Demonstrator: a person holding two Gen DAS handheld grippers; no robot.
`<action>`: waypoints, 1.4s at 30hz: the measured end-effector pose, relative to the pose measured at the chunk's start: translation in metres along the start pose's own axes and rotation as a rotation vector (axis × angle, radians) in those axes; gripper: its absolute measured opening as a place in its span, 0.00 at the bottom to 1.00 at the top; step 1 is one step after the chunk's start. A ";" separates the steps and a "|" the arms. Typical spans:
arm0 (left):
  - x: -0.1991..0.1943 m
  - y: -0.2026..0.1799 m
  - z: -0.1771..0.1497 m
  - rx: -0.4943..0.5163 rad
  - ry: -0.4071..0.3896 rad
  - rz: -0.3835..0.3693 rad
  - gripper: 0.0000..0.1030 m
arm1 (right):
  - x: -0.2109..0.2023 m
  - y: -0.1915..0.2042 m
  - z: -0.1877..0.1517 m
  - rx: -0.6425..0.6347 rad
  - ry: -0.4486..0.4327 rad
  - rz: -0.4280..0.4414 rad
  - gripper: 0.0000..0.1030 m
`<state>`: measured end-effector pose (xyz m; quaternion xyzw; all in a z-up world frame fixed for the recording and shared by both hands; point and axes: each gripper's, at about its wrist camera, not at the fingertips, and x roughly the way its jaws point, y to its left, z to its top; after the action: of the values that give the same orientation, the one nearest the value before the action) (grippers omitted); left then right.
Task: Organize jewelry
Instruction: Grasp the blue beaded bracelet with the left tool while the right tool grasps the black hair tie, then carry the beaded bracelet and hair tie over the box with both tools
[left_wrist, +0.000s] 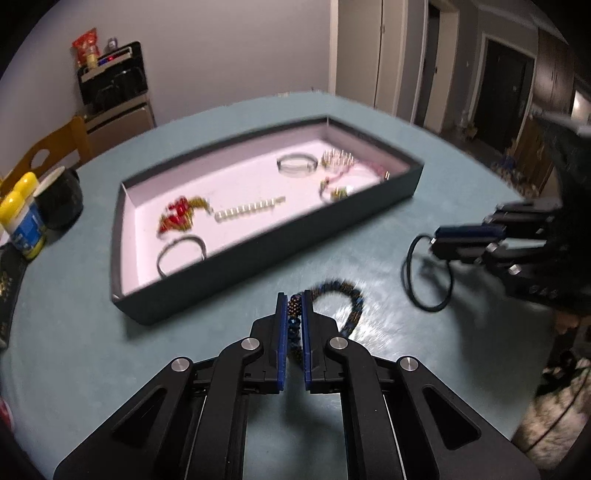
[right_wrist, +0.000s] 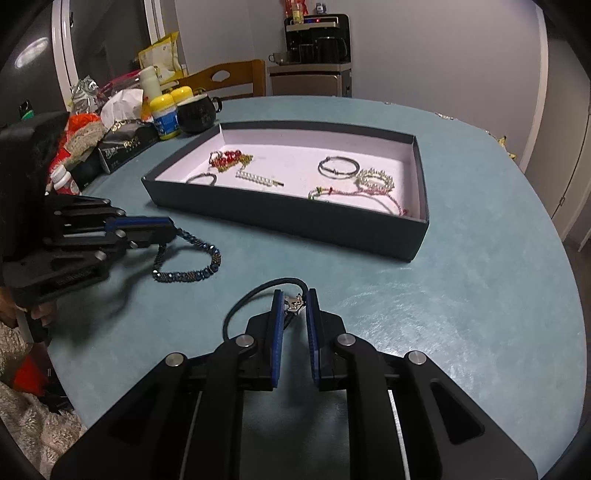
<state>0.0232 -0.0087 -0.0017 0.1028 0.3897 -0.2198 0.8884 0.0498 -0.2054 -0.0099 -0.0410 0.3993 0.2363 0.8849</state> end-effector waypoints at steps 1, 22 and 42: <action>-0.007 0.001 0.003 -0.003 -0.017 -0.003 0.07 | -0.002 0.000 0.002 0.003 -0.007 0.006 0.11; -0.009 0.004 0.108 0.015 -0.188 -0.042 0.07 | -0.011 -0.027 0.094 0.060 -0.167 -0.009 0.11; 0.065 0.043 0.063 -0.107 0.043 0.020 0.07 | 0.086 -0.015 0.146 0.063 -0.048 -0.015 0.11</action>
<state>0.1233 -0.0130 -0.0066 0.0640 0.4186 -0.1874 0.8863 0.2063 -0.1475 0.0250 -0.0104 0.3852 0.2179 0.8967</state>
